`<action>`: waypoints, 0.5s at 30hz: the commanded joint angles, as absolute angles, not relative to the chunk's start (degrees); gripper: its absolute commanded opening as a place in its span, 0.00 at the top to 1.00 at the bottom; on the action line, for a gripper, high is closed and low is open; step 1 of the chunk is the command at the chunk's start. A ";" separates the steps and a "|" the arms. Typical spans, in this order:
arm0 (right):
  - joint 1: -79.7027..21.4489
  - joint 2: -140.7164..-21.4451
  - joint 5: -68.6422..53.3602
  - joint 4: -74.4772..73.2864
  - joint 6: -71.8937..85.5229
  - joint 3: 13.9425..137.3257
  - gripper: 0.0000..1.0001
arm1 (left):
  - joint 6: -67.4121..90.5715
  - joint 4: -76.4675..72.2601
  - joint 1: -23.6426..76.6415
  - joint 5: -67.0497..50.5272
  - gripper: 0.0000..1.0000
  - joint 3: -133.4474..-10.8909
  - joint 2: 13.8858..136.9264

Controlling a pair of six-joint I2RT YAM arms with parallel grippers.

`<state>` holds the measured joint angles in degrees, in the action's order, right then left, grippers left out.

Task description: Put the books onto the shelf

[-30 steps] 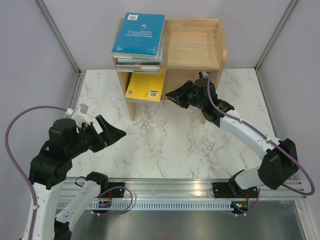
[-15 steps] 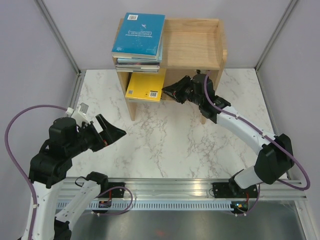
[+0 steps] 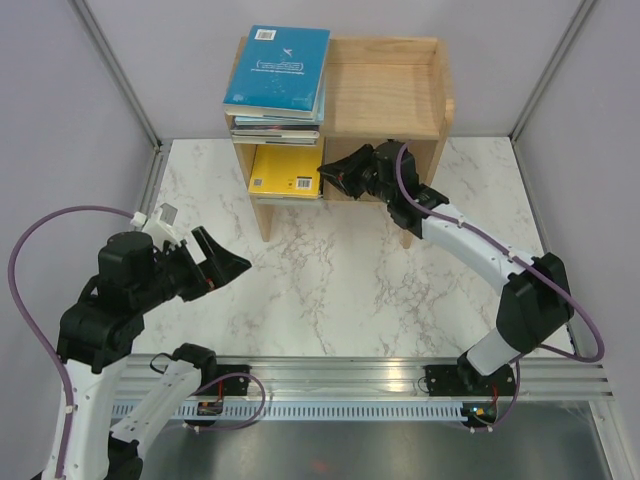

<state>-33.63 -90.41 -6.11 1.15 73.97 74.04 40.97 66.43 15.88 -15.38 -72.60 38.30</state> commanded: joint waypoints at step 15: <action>-35.07 -92.56 -6.24 5.45 74.44 78.05 0.75 | 36.83 67.50 15.82 -13.62 0.00 -74.88 39.81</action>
